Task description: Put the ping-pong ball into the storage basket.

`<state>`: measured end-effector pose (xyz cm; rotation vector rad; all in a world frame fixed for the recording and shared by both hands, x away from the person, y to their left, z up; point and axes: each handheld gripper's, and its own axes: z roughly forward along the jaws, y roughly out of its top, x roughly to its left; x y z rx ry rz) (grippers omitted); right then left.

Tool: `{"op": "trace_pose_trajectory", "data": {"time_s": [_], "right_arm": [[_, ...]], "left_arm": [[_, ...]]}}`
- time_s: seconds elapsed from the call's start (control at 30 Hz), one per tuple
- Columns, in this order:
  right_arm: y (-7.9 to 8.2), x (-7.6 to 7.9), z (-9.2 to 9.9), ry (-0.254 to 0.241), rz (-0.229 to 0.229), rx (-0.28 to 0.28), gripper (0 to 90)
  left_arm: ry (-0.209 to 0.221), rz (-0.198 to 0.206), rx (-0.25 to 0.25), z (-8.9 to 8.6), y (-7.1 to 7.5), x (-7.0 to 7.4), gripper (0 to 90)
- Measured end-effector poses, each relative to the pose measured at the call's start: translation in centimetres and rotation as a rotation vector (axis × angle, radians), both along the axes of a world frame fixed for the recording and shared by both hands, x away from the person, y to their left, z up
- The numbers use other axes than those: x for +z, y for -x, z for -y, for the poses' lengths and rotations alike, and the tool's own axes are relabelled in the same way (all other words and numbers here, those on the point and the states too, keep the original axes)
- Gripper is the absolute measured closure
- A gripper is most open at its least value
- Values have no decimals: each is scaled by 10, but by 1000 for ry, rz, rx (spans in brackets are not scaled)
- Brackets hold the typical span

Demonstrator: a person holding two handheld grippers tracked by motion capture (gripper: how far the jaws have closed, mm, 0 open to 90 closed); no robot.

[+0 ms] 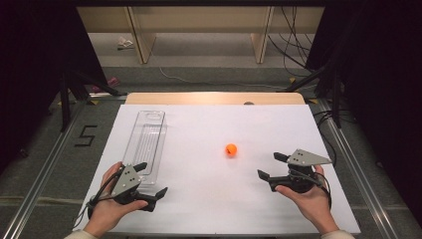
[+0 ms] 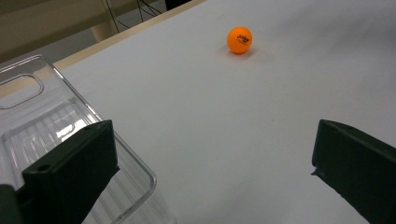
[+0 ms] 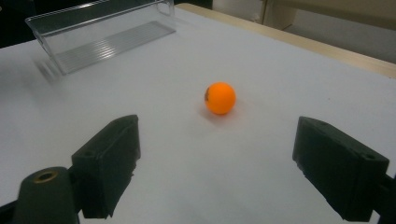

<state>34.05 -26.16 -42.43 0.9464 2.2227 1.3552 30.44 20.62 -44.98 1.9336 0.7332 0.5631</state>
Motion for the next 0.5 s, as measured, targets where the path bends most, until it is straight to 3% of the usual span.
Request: {"op": "trace_pose_trajectory", "data": {"time_s": [0.5], "right_arm": [[0,2,0,2,12,-10,159]], "left_arm": [[-4,9,-4,-1,1,0,0]]}}
